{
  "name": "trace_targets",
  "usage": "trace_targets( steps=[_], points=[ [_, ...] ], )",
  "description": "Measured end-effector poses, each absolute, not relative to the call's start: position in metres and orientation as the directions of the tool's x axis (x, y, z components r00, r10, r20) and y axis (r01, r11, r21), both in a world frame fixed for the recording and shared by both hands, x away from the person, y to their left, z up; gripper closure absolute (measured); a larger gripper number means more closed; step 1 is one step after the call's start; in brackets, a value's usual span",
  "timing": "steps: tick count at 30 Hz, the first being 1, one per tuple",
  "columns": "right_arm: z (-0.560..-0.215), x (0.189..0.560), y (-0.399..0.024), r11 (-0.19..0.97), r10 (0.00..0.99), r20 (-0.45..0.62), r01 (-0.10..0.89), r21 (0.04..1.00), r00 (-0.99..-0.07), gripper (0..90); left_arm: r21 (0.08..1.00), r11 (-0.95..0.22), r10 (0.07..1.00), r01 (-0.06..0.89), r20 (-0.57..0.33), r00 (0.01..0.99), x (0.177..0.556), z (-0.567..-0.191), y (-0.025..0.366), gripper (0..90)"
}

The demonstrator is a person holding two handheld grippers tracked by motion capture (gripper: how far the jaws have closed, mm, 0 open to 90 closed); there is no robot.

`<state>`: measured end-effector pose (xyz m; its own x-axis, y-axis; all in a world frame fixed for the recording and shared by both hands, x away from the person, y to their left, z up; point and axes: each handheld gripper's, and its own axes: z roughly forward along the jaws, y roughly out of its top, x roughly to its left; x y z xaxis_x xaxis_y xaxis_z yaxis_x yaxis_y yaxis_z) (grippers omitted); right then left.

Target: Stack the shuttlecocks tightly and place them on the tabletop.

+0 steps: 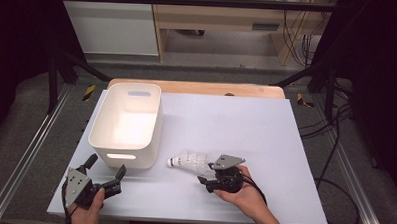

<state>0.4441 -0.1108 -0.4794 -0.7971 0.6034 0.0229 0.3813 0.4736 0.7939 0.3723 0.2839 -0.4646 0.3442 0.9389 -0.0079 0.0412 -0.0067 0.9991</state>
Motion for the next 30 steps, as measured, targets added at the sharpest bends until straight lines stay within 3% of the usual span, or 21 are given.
trace_targets(
  steps=[13,30],
  points=[
    [-0.479,0.441,-0.102,0.516,0.577,0.01,0.375,0.77,-0.817,13.1,0.999,0.002,0.938,0.044,-0.017,0.347,0.373,-0.465,0.285,0.6],
    [-0.478,0.445,-0.088,0.51,0.554,0.031,0.369,0.777,-0.832,18.8,0.999,0.005,0.936,0.038,-0.018,0.352,0.372,-0.464,0.285,0.6]
  ],
)
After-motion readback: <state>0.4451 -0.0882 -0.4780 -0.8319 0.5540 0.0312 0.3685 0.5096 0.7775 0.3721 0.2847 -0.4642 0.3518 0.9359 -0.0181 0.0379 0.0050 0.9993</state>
